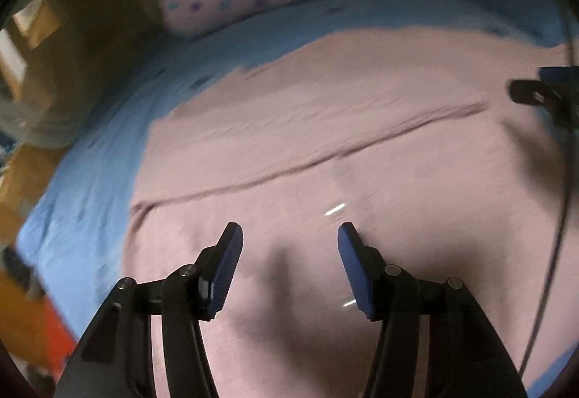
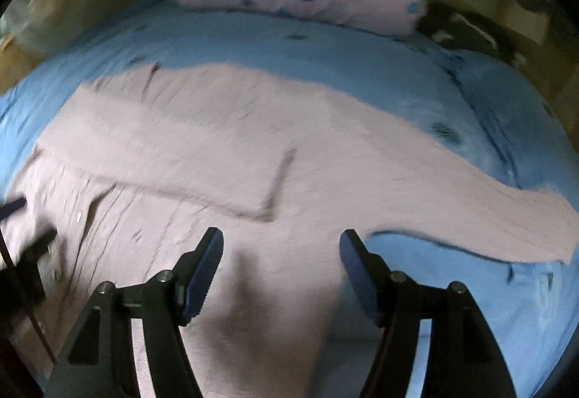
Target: Fold small clothes
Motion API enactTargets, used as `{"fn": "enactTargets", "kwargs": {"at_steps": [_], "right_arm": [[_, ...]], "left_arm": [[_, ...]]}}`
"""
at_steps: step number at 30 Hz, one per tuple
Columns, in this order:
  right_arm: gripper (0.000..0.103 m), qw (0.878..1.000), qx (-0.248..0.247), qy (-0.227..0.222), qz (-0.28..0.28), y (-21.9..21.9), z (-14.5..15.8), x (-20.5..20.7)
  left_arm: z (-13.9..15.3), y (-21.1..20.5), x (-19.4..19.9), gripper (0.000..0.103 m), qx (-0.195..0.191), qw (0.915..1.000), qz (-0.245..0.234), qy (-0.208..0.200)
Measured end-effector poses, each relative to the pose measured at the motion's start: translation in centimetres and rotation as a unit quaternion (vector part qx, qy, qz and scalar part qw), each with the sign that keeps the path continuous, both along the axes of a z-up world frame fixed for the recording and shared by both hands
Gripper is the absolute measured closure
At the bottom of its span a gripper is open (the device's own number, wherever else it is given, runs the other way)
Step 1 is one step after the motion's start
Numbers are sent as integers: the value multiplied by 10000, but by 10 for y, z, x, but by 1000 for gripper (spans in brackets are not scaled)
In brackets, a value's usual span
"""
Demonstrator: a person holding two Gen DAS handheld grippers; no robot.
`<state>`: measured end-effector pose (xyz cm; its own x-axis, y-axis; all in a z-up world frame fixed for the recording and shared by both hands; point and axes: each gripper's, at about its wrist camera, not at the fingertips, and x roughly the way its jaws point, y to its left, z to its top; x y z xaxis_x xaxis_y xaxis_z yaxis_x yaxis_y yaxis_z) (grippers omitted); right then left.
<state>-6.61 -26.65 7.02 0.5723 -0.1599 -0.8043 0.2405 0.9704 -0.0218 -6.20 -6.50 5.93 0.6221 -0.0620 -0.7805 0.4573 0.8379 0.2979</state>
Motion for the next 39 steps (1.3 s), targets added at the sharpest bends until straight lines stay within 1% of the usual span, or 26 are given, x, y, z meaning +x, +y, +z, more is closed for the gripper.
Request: {"fn": "enactTargets", "kwargs": {"at_steps": [2,4,5,7,9,11,13,14,15,16,18,19,20,22,24,25,26,27,28,30,31,33,34,35,36,39], "right_arm": [[32,9985,-66,-238,-495,-28,12,-14],[31,9947,-136,-509,-882,-57,21,-33],[27,9927,-166,-552,-1058,-71,22,-42],[26,9855,-192,-555,-1591,-111,25,-62],[26,9755,-105,-690,-2088,-152,27,-88],[26,9616,-133,-754,-2635,-191,27,-116],[26,9444,2,-732,-3206,-230,22,-146],[26,9358,185,-779,-3435,-247,20,-159],[26,9255,434,-871,-3661,-265,16,-175],[26,9155,638,-940,-3860,-279,11,-187],[26,8927,1131,-1038,-4238,-306,-2,-204],[26,8822,1442,-1139,-4336,-315,-10,-210],[27,8725,1739,-1285,-4381,-325,-15,-211],[27,8535,2204,-1666,-4418,-343,-23,-211],[35,8417,2536,-2004,-4326,-351,-26,-205],[50,8344,2678,-2143,-4315,-355,-26,-203],[58,8257,2722,-2290,-4378,-356,-25,-202],[58,8157,2556,-2408,-4597,-356,-22,-199],[58,8111,2209,-2347,-4880,-355,-18,-196],[58,8139,1399,-1814,-5340,-359,-17,-188],[58,8143,1473,-1726,-5343,-363,-23,-186],[61,8058,1791,-1886,-5320,-368,-26,-188],[72,8078,1755,-1972,-5270,-368,-20,-189],[92,8117,1671,-2054,-5206,-370,-14,-189],[98,8174,1518,-2145,-5127,-369,0,-188],[98,8320,1302,-2550,-4752,-357,38,-186]], "left_arm": [[7,-16,0,67,-403,9985,-356,-27],[14,-28,0,67,-759,9959,-485,-109],[15,-34,2,67,-926,9944,-509,-78],[14,-46,12,67,-1169,9915,-557,120],[9,-57,31,67,-1421,9877,-565,332],[0,-65,50,67,-1547,9846,-647,493],[-9,-80,64,72,-1397,9859,-407,821],[-11,-84,69,72,-1510,9814,-402,1115],[-13,-86,71,72,-1739,9744,-602,1287],[-14,-87,64,72,-1763,9734,-725,1272],[-24,-87,58,72,-1376,9828,-678,1027],[-31,-84,57,72,-1379,9815,-578,1193],[-34,-80,55,71,-1569,9769,-559,1338],[-31,-74,54,71,-1781,9723,-638,1375],[-31,-70,56,71,-1872,9683,-778,1462],[-32,-66,57,71,-1944,9660,-838,1482],[-32,-64,59,71,-1992,9644,-866,1506],[-32,-61,62,71,-2066,9619,-898,1549],[-31,-58,65,71,-2133,9596,-922,1588],[-31,-55,67,71,-2212,9561,-967,1662],[-32,-54,69,71,-2245,9544,-979,1705],[-32,-52,70,71,-2300,9523,-956,1763],[-32,-52,70,71,-2352,9505,-926,1806],[-33,-51,72,71,-2392,9490,-905,1845],[-32,-50,73,71,-2424,9477,-894,1873],[-31,-45,75,71,-2521,9437,-855,1964]]}}
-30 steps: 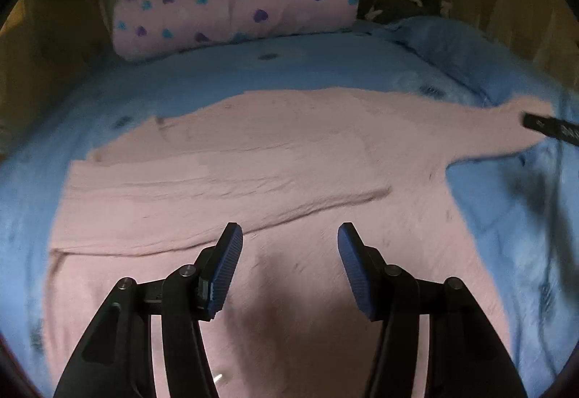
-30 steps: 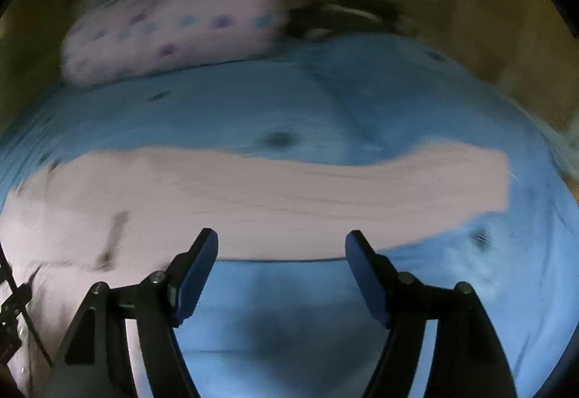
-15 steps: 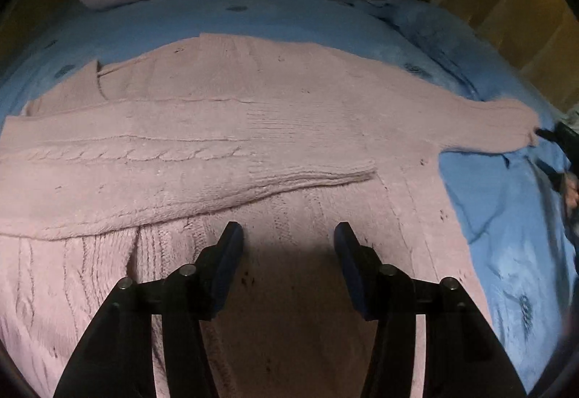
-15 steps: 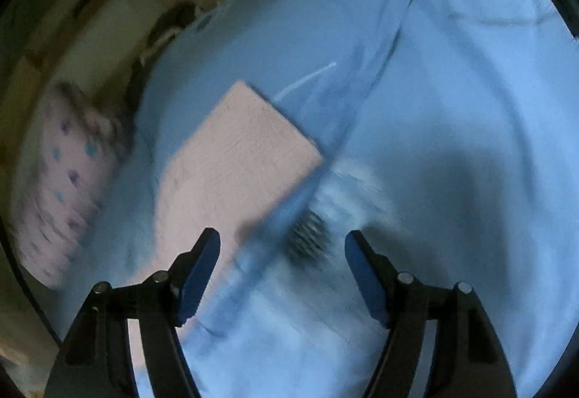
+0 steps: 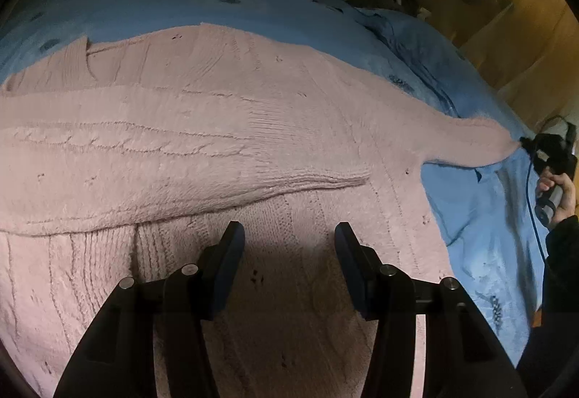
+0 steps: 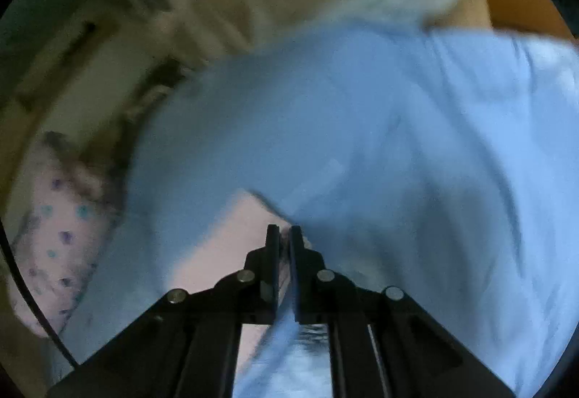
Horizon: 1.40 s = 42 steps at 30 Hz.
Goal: Fold small clothes
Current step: 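Grasp the other sleeve cuff with the right tool, then carry the sleeve across the cardigan front and open the right tool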
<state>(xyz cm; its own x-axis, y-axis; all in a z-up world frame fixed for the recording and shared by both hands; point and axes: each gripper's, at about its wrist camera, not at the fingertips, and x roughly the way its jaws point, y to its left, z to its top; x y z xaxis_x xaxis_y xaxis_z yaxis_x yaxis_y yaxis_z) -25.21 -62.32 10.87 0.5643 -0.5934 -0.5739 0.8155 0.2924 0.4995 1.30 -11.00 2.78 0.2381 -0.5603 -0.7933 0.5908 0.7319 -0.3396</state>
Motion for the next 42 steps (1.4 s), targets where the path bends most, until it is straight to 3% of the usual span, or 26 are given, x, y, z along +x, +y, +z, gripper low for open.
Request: {"fn": "enactTargets", "kwargs": {"at_steps": [3,7,13,20,23,28,31,35,42], "right_arm": [[98,9979,-429,-26,487,23,29,23],[98,9932,-742,77,891,44,44,38],[99,9975,-339,-270,559,22,30,3],[98,9989,331,-323,108,-11,-10,-19],[99,9990,28,-356,279,-1,5,-6],[99,9887,-713,-40,1315,51,34,52],[99,9708,-1077,191,2136,96,43,94],[99,9308,-1475,403,3319,175,51,150],[99,8618,-1666,623,4750,315,43,223]], "left_arm": [[1,7,0,71,-105,9997,137,158],[2,10,-1,71,-130,9996,173,171],[2,16,3,71,-181,9994,192,206],[0,16,10,71,-287,9985,300,354],[1,18,11,71,-325,9981,296,427],[9,34,23,71,-574,9953,484,615],[23,48,37,71,-706,9936,647,607],[34,68,60,71,-86,9948,938,376],[43,122,91,71,-649,9795,1718,822]]}}
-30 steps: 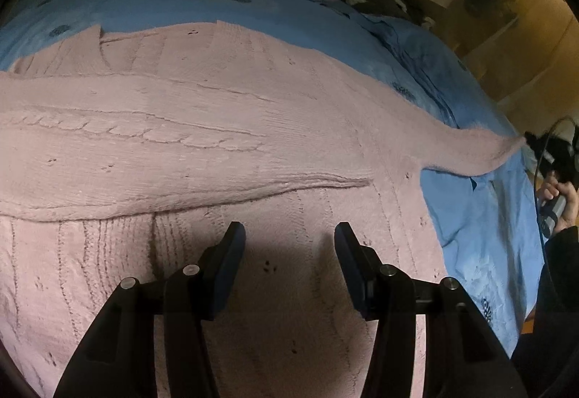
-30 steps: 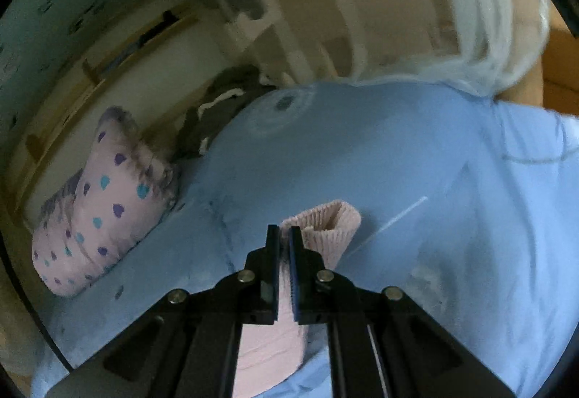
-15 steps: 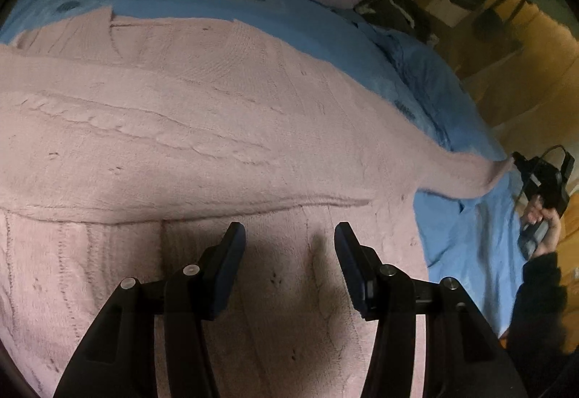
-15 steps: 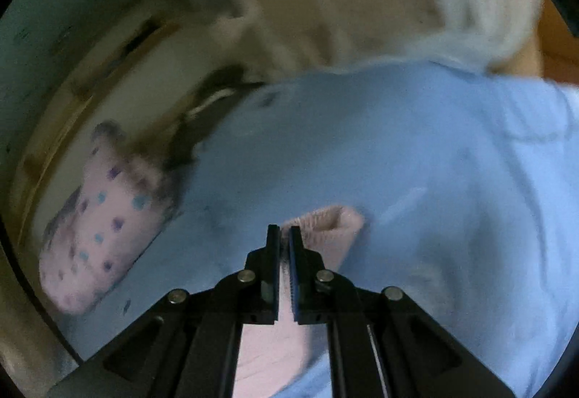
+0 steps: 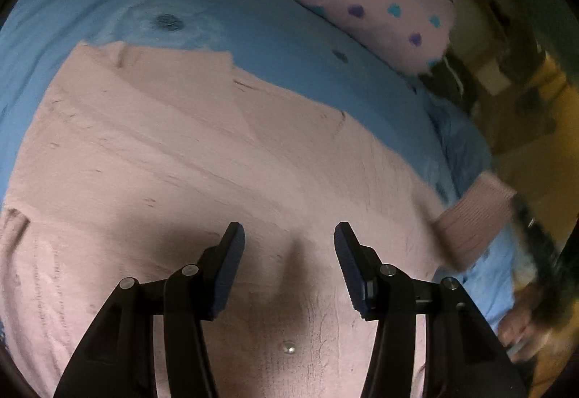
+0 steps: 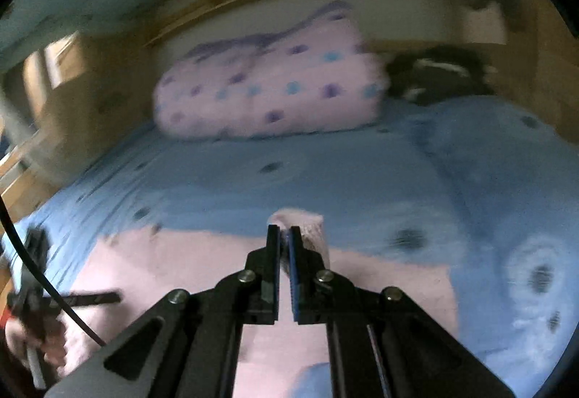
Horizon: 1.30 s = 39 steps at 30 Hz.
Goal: Fold small clothes
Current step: 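Carry the sleeve across the cardigan front and open the right tool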
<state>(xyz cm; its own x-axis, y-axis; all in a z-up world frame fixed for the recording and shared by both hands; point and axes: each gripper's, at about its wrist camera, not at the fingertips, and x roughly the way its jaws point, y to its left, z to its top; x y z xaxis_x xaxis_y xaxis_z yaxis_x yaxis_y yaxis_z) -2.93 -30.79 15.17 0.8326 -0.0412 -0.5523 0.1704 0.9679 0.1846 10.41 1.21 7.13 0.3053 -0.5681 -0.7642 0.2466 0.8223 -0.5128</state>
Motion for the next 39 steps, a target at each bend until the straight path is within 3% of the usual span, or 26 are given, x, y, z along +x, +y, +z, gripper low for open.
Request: {"fn": "enactTargets", "kwargs": {"at_steps": [4,6,8,11,15,17,22,27,31,33,34,35,37,39], "right_arm": [[99,9987,-55,157,486,79,-13,37],[99,9976,62,165,671,107,-21,48],[99,9963,83,250,822,139,-33,58],[99,9948,265,301,937,169,-45,71],[99,9924,275,358,1149,206,-57,79],[99,9916,214,402,1212,219,-62,81],[99,9917,239,539,1143,221,-68,90],[99,9912,322,540,1166,220,-69,97],[98,9863,522,900,1278,224,-88,107],[95,9795,669,1235,1447,221,-104,114],[81,9757,772,1395,1500,218,-110,117],[56,9718,961,1456,1584,212,-113,117],[51,9663,1230,1360,1809,201,-108,109],[51,9695,898,1239,1913,188,-90,89]], "left_arm": [[-3,11,28,71,164,9995,-23,271],[-10,22,39,71,-36,9981,101,603],[-17,47,44,71,-436,9932,602,897],[-19,84,45,71,-621,9826,1447,984],[-25,104,44,71,-1084,9702,1775,1245],[-26,100,40,71,-1256,9693,1650,1318],[-11,93,40,71,-1106,9780,1457,1004],[-18,99,46,71,-1320,9723,1541,1162],[-23,102,49,71,-1117,9707,1718,1254],[-24,98,49,71,-998,9730,1668,1247],[-25,95,50,71,-981,9741,1610,1250],[-25,92,50,71,-995,9751,1536,1250],[-24,85,50,71,-987,9779,1364,1242],[-23,78,48,71,-923,9816,1135,1225]]}}
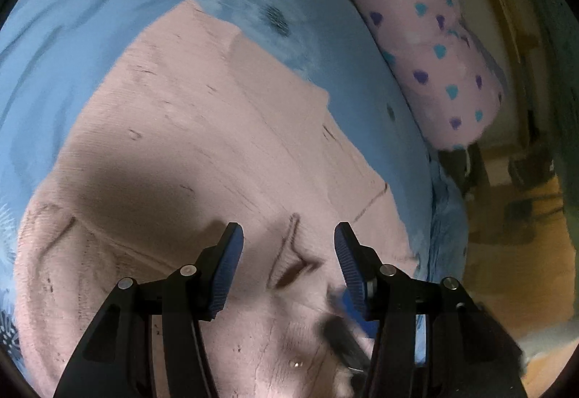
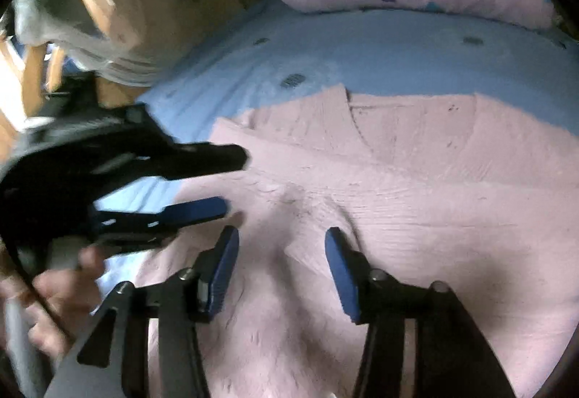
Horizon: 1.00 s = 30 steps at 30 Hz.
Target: Fold small clothes
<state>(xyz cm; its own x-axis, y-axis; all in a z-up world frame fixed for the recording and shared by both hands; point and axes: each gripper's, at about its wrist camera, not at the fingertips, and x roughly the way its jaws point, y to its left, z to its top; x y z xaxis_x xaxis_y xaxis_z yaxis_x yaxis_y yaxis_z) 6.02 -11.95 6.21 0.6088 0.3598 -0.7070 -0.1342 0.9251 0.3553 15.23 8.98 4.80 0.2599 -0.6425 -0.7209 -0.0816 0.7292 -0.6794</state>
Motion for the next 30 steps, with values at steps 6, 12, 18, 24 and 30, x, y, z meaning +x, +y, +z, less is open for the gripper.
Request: {"fn": "enactTargets", "kwargs": {"at_steps": [6,12,18,24,30], "right_arm": [[46,9924,-701,-552,-845,-87,46,-84],[45,9660,-1028,-393,-2341,-192,13,-153],[45,9562,-414,-166,-2893,-249,1,-156],[45,9615,-756,-132,-2640,-241,2,-148],[45,9659,-706,61,-2489,-224,-4,-143]], "left_arm": [[-12,-31,-1,71,195,9968,-756,140],[-17,-62,-8,71,1011,9879,-1140,-297],[-28,-80,-17,103,1016,9883,-975,-589],[-16,-59,-13,103,647,9938,-619,-665],[-5,-41,-15,103,813,9925,-441,-800]]}}
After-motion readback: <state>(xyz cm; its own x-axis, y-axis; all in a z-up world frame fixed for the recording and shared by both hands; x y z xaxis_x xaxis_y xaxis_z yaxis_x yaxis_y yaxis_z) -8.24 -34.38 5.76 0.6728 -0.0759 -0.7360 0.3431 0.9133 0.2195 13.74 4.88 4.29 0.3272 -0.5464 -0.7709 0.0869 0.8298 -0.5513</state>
